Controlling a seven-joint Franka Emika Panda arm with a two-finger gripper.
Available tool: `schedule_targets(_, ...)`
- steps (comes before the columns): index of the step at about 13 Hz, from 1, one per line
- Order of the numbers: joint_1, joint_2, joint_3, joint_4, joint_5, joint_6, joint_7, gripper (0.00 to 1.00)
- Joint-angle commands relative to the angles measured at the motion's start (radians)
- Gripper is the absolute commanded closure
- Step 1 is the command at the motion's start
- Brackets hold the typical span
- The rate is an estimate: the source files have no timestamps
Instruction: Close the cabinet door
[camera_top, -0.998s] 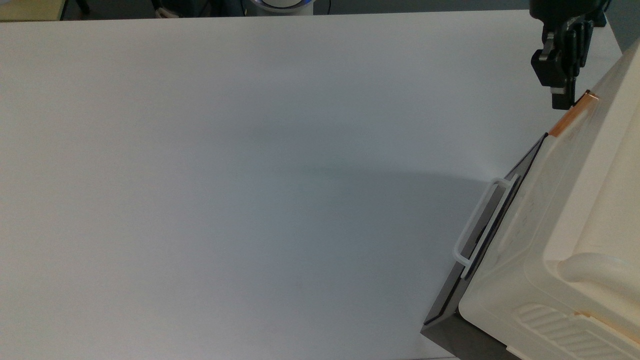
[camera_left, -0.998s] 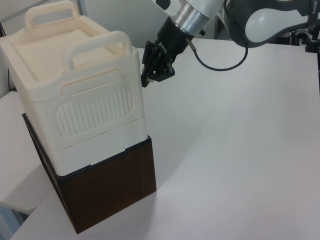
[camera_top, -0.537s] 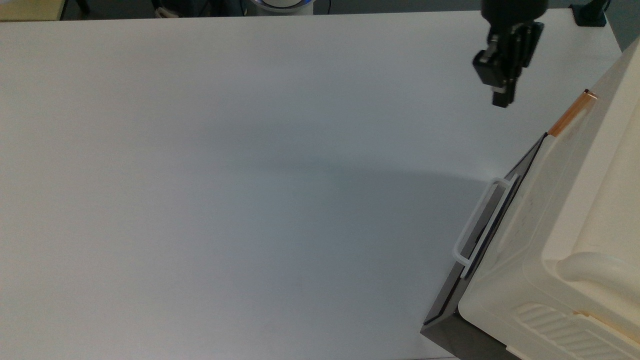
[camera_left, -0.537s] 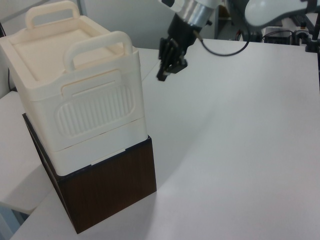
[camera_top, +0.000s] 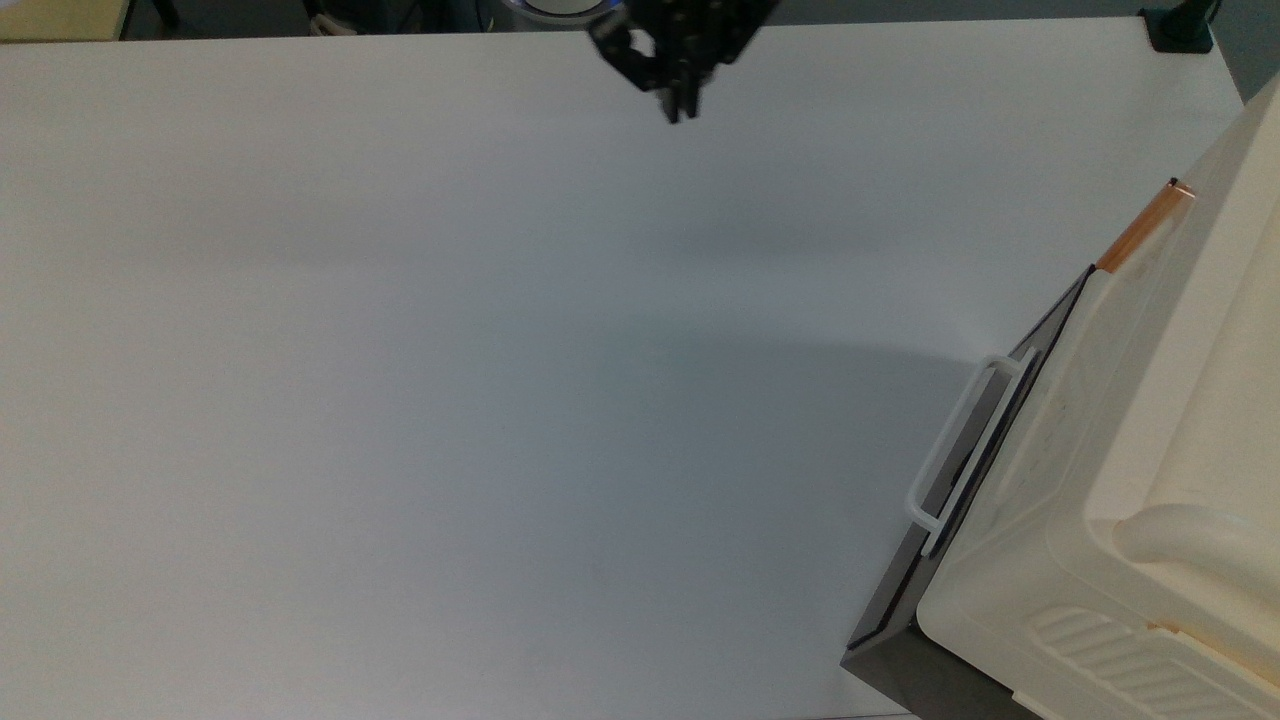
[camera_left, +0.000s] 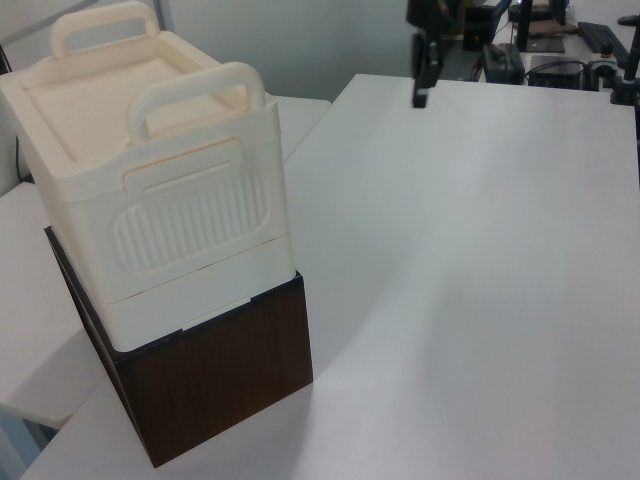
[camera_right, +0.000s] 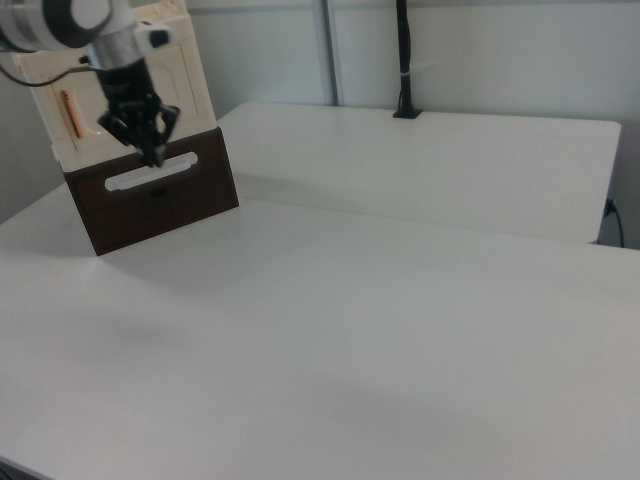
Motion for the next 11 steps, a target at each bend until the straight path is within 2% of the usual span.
schedule_targets(1,-0.150,-0.095,0.040,-0.139,0.013,-0.036,0.211,0.62)
schedule_targets(2,-0.181,-0.132,0.038,-0.190,0.012,-0.040,0.239,0.14)
schedule_targets(3,-0.210,-0.151,0.038,-0.214,0.012,-0.048,0.230,0.00)
schedule_targets(6,-0.267,-0.186,0.017,-0.213,0.013,-0.051,0.201,0.00)
schedule_targets(11,-0.258,-0.169,0.013,-0.215,0.009,-0.062,0.214,0.00)
